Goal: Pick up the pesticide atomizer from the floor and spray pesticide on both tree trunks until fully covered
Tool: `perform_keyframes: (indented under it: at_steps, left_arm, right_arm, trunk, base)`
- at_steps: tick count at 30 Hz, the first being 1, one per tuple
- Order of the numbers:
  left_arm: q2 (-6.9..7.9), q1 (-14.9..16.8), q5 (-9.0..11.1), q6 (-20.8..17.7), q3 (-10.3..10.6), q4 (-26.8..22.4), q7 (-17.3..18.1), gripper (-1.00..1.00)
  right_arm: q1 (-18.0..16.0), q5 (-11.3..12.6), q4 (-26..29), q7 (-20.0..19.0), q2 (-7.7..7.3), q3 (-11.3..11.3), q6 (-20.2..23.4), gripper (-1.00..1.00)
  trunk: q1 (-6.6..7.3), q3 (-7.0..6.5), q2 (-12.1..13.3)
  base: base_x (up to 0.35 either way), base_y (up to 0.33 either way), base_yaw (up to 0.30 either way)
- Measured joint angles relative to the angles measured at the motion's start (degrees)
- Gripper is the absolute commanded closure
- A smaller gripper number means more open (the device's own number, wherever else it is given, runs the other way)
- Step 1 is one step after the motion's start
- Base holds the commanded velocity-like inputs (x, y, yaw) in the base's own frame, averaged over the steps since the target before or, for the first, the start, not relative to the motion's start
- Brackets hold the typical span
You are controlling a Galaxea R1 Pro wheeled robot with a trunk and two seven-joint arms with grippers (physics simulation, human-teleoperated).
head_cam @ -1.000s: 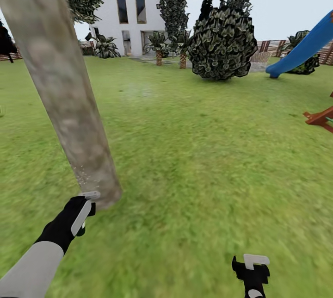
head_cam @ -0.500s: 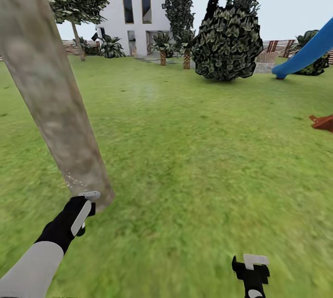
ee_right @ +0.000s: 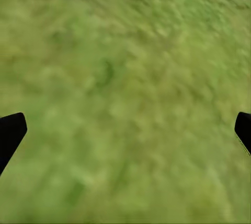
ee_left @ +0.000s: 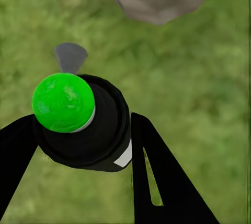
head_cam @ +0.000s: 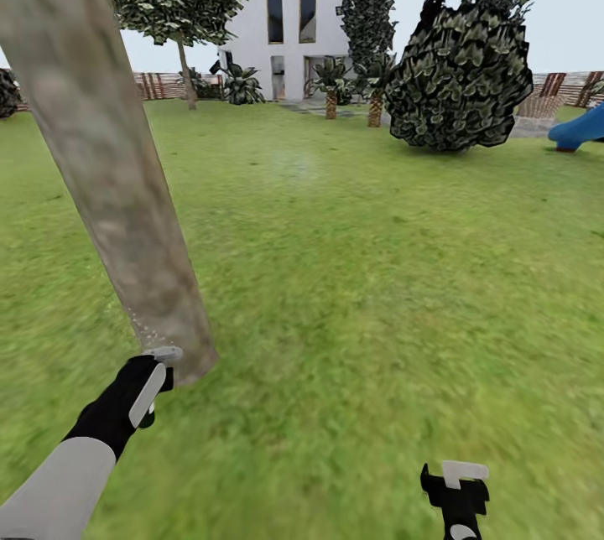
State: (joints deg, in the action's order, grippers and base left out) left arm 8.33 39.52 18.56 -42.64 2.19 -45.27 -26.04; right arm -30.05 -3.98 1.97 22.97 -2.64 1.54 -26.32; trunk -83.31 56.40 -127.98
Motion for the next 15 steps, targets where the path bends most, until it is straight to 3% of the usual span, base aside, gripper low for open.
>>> perform_keyframes:
  at_steps: [8,11,15]
  left_arm:
    - [-0.02,0.00,0.00,0.00,0.03,0.00,0.01,1.00]
    - [-0.03,-0.01,0.00,0.00,0.03,-0.01,0.00,1.00]
    - [0.04,0.00,0.11,-0.10,-0.06,-0.01,0.04,1.00]
  right_arm:
    - [-0.01,0.00,0.00,0.03,0.00,0.00,-0.01,-1.00]
    - [0.00,0.00,-0.01,0.03,0.00,0.00,-0.01,-1.00]
    - [0.01,0.01,0.00,-0.02,0.01,-0.01,0.01,-1.00]
  trunk:
    - [-0.02,0.00,0.00]
    - [-0.03,0.00,0.00]
    - [-0.02,0.00,0.00]
  base:
    - [0.062,-0.263,0.017]
    - [-0.090,-0.252,0.216]
    - [-0.041,-0.053,0.269]
